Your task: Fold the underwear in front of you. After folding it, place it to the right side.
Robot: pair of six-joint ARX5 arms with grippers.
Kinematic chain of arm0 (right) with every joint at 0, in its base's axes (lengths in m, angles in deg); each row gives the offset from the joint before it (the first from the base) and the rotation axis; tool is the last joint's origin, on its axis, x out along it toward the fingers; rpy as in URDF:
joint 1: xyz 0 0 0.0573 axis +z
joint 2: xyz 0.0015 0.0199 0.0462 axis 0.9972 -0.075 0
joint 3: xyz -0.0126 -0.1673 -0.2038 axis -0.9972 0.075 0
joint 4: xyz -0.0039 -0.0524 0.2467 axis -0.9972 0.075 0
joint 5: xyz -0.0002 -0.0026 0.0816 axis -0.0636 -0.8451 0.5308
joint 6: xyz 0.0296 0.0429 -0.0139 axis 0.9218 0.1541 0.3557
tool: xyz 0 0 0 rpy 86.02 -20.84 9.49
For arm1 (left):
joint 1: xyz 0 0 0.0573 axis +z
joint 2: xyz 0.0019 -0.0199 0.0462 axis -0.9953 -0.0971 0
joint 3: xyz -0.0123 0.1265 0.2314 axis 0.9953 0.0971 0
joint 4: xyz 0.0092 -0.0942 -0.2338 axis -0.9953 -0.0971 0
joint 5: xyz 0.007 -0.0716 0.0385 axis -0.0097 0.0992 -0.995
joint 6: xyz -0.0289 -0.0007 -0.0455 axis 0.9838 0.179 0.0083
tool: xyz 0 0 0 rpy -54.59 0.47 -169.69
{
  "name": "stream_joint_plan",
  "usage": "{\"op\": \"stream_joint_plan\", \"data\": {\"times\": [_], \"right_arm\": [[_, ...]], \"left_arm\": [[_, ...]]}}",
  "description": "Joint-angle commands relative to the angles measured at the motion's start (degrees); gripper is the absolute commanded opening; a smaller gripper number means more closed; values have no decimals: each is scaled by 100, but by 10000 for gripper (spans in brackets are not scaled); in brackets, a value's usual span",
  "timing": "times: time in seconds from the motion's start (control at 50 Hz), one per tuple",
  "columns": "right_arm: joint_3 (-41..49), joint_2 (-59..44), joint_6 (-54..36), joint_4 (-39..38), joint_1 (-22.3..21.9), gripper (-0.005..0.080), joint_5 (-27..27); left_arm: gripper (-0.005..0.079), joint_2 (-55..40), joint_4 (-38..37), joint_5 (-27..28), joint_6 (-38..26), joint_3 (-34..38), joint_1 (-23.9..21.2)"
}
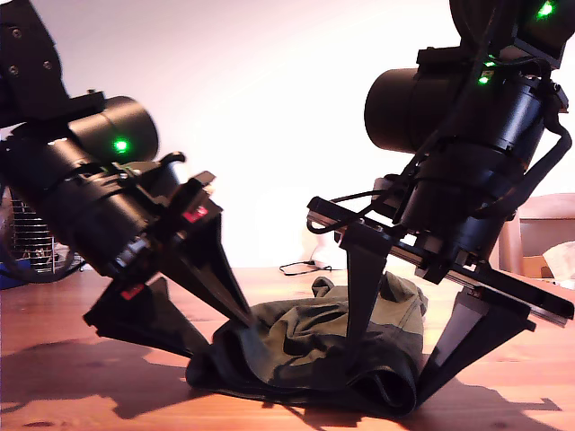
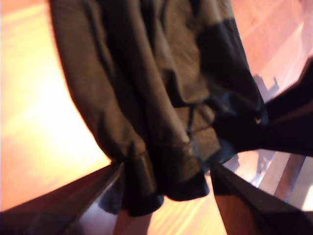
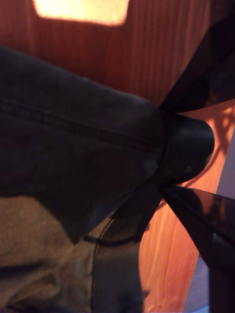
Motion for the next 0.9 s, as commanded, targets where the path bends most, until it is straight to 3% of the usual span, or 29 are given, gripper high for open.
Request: {"op": "stream_joint_plan", "data": {"times": [0.0,0.16,0.26,0.32,0.4,0.54,0.88], "right_arm": [[245,-72,-107,-83,26,416,-57],[387,-72,-155,-216,26,294,-59],[393,-72,-188,-315,28,136,-61],[393,-72,-264,-417,28,62,-61],[393,-72,-280,-542,28,-6,-74],[393,-72,-466,-481,28,-13,15],[393,-24,-748,-76,358,-13,575]], "left_arm": [[497,-111,50,-44,-57,48,-68],[431,-374,-7,-98,-2,48,-155],[255,-413,-52,-240,-9,48,-160],[106,-413,-22,-330,-63,48,-160],[-22,-413,-7,-442,-90,48,-142],[-21,-411,-138,-483,-114,48,-129],[-21,-177,-1248,-275,-334,46,-129]]}}
